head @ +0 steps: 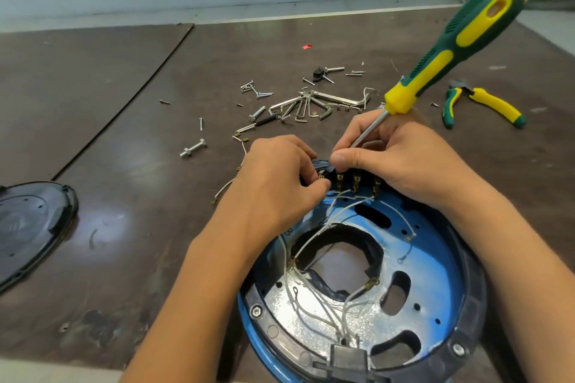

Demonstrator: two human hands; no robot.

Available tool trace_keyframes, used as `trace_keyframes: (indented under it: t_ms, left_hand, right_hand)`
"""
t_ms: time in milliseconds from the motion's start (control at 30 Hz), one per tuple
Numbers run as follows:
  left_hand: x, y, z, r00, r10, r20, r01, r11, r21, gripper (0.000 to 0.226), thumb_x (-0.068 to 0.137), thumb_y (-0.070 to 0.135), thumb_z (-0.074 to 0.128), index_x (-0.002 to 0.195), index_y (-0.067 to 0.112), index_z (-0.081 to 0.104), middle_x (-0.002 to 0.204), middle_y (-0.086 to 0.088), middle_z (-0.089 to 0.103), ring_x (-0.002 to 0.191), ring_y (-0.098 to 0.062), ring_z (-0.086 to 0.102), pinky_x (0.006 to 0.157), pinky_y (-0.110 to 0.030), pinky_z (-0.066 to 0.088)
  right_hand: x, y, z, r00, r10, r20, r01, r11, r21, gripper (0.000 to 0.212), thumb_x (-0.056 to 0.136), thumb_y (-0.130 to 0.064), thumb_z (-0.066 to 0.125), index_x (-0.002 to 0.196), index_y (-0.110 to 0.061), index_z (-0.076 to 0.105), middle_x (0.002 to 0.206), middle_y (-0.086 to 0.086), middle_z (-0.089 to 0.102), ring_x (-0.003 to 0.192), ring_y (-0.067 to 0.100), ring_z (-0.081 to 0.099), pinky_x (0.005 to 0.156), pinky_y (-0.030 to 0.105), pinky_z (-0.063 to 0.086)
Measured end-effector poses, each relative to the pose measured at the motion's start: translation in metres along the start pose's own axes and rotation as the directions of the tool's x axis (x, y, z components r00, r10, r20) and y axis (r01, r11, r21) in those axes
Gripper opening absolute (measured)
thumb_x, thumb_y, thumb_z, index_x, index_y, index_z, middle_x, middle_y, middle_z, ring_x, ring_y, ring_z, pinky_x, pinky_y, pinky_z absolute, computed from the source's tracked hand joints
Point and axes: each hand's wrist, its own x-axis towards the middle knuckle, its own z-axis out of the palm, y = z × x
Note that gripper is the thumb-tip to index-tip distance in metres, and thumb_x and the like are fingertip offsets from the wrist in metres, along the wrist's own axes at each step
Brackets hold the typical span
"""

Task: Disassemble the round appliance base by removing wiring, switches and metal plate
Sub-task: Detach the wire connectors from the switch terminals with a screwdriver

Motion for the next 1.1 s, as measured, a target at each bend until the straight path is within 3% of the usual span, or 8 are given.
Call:
trace_keyframes:
  t_ms: [200, 367, 433, 533, 633, 867, 967, 1100]
  left_hand:
    - [0.0020, -0.0039, 0.0048, 0.999, 0.017, 0.038, -0.018, 1.000, 0.017, 0.022, 0.088, 0.033, 0.070, 0.076, 0.018, 0.081, 0.110, 0.009, 0.069, 0.081, 0.001, 0.054, 0.081, -0.026, 0.052]
    - [0.0024, -0.0061, 0.0062, 0.999, 0.036, 0.041, -0.035, 0.999, -0.022, 0.020, 0.086, 0.028, 0.071, 0.072, 0.016, 0.079, 0.105, 0.008, 0.068, 0.075, 0.012, 0.050, 0.070, -0.015, 0.040]
    - [0.0025, -0.0069, 0.0064, 0.998, 0.041, 0.037, -0.040, 0.999, -0.029, 0.019, 0.085, 0.026, 0.072, 0.071, 0.015, 0.079, 0.103, 0.007, 0.069, 0.074, 0.014, 0.050, 0.071, -0.016, 0.039]
    - [0.0029, -0.0076, 0.0065, 0.998, 0.051, 0.036, -0.050, 0.998, -0.032, 0.019, 0.083, 0.024, 0.072, 0.068, 0.014, 0.078, 0.098, 0.005, 0.071, 0.074, 0.016, 0.049, 0.068, -0.009, 0.036]
    - [0.0030, -0.0081, 0.0065, 0.998, 0.058, 0.034, -0.056, 0.998, -0.037, 0.019, 0.083, 0.023, 0.071, 0.067, 0.014, 0.078, 0.096, 0.004, 0.072, 0.074, 0.017, 0.050, 0.067, -0.003, 0.033]
    - [0.0027, -0.0082, 0.0058, 0.997, 0.060, 0.049, -0.058, 0.997, -0.051, 0.017, 0.082, 0.023, 0.073, 0.070, 0.014, 0.079, 0.093, 0.004, 0.073, 0.075, 0.014, 0.051, 0.068, -0.007, 0.037]
    - [0.0021, -0.0076, 0.0052, 0.997, 0.061, 0.052, -0.058, 0.997, -0.059, 0.016, 0.083, 0.024, 0.073, 0.072, 0.015, 0.079, 0.099, 0.004, 0.071, 0.078, 0.010, 0.052, 0.073, -0.016, 0.042]
    - [0.0022, -0.0072, 0.0050, 0.997, 0.058, 0.049, -0.055, 0.997, -0.053, 0.018, 0.084, 0.024, 0.073, 0.070, 0.015, 0.079, 0.102, 0.004, 0.070, 0.076, 0.009, 0.052, 0.072, -0.016, 0.041]
  right_hand:
    - [-0.0011, -0.0032, 0.0021, 0.986, -0.166, -0.004, 0.164, 0.980, -0.109, 0.013, 0.085, -0.024, 0.083, 0.081, -0.015, 0.074, 0.075, -0.001, 0.075, 0.072, 0.011, 0.071, 0.067, 0.023, 0.057]
    - [-0.0033, -0.0047, 0.0027, 0.961, -0.268, 0.063, 0.275, 0.938, -0.210, 0.017, 0.088, -0.022, 0.079, 0.081, -0.010, 0.069, 0.077, 0.003, 0.072, 0.075, 0.016, 0.066, 0.065, 0.025, 0.052]
    - [-0.0034, -0.0047, 0.0042, 0.955, -0.283, 0.086, 0.295, 0.931, -0.216, 0.018, 0.089, -0.015, 0.079, 0.079, -0.013, 0.064, 0.077, 0.002, 0.071, 0.076, 0.013, 0.065, 0.065, 0.015, 0.048]
    - [-0.0037, -0.0038, 0.0058, 0.956, -0.266, 0.126, 0.288, 0.934, -0.214, 0.015, 0.089, -0.009, 0.078, 0.080, -0.008, 0.066, 0.075, -0.005, 0.068, 0.072, 0.003, 0.062, 0.064, 0.006, 0.042]
    - [-0.0039, -0.0045, 0.0057, 0.952, -0.268, 0.147, 0.296, 0.929, -0.221, 0.015, 0.090, -0.009, 0.077, 0.081, -0.003, 0.067, 0.073, 0.002, 0.068, 0.071, 0.009, 0.062, 0.063, 0.008, 0.043]
    - [-0.0017, -0.0054, 0.0039, 0.965, -0.216, 0.145, 0.240, 0.956, -0.167, 0.015, 0.092, -0.014, 0.076, 0.081, -0.009, 0.067, 0.075, 0.010, 0.068, 0.072, 0.024, 0.060, 0.064, 0.040, 0.047]
    - [0.0001, -0.0044, 0.0038, 0.983, -0.151, 0.103, 0.165, 0.974, -0.154, 0.017, 0.091, -0.020, 0.076, 0.078, -0.016, 0.066, 0.075, 0.004, 0.070, 0.072, 0.016, 0.064, 0.063, 0.032, 0.051]
    - [0.0035, -0.0023, 0.0040, 0.995, -0.058, 0.081, 0.067, 0.990, -0.125, 0.022, 0.091, -0.025, 0.077, 0.073, -0.023, 0.064, 0.072, 0.004, 0.068, 0.064, 0.008, 0.056, 0.059, 0.023, 0.045]
